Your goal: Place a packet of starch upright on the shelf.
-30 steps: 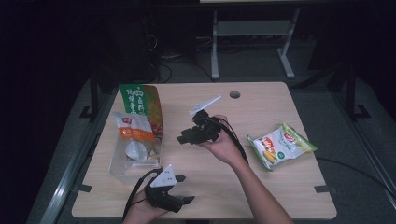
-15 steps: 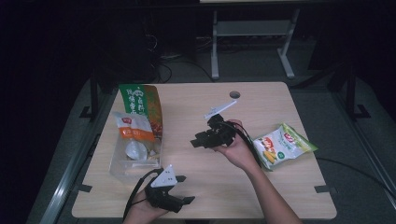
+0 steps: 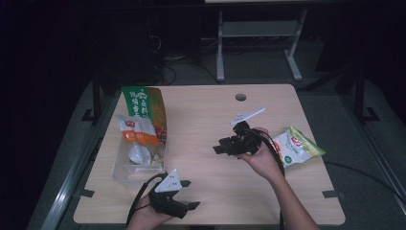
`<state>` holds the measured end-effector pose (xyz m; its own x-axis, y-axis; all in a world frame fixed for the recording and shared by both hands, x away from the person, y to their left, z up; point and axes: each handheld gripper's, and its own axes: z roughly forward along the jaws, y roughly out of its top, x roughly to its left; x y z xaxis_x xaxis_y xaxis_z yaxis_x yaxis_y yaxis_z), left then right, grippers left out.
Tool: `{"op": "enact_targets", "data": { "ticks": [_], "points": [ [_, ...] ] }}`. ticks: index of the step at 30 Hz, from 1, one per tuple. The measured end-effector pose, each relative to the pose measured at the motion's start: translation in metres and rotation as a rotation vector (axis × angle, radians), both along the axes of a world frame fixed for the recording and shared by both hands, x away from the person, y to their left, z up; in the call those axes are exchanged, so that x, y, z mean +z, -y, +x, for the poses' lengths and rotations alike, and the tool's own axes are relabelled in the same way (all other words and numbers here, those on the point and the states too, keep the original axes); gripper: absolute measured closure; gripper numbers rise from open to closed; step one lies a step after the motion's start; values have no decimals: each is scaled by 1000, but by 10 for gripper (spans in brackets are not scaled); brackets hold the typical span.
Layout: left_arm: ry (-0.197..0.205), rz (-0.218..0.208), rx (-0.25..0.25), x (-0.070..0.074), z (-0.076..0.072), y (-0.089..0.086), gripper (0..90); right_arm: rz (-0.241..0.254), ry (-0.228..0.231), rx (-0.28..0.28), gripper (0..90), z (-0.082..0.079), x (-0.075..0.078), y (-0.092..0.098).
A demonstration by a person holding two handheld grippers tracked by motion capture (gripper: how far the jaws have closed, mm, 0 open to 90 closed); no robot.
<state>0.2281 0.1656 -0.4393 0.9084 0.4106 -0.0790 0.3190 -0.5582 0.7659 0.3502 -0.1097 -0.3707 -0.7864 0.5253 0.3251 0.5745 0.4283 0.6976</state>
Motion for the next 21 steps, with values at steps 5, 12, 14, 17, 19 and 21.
{"op": "enact_targets", "data": {
  "ticks": [5,12,14,17,19,21],
  "points": [
    [-1,-7,8,0,0,0,258,-7,-1,-40,547,-3,-3,19],
    [-12,-12,13,-1,0,1,259,-17,-10,-116,538,-7,-7,57],
    [-12,-10,11,-2,0,1,259,-26,-22,-153,534,-9,-9,72],
    [-17,-11,13,-2,0,2,259,-30,-29,-181,528,-10,-11,84],
    [-23,-17,15,-2,0,2,259,-29,-32,-213,518,-11,-13,98],
    [-24,-17,16,-2,0,2,259,-30,-25,-223,515,-11,-14,103]
  ]
}}
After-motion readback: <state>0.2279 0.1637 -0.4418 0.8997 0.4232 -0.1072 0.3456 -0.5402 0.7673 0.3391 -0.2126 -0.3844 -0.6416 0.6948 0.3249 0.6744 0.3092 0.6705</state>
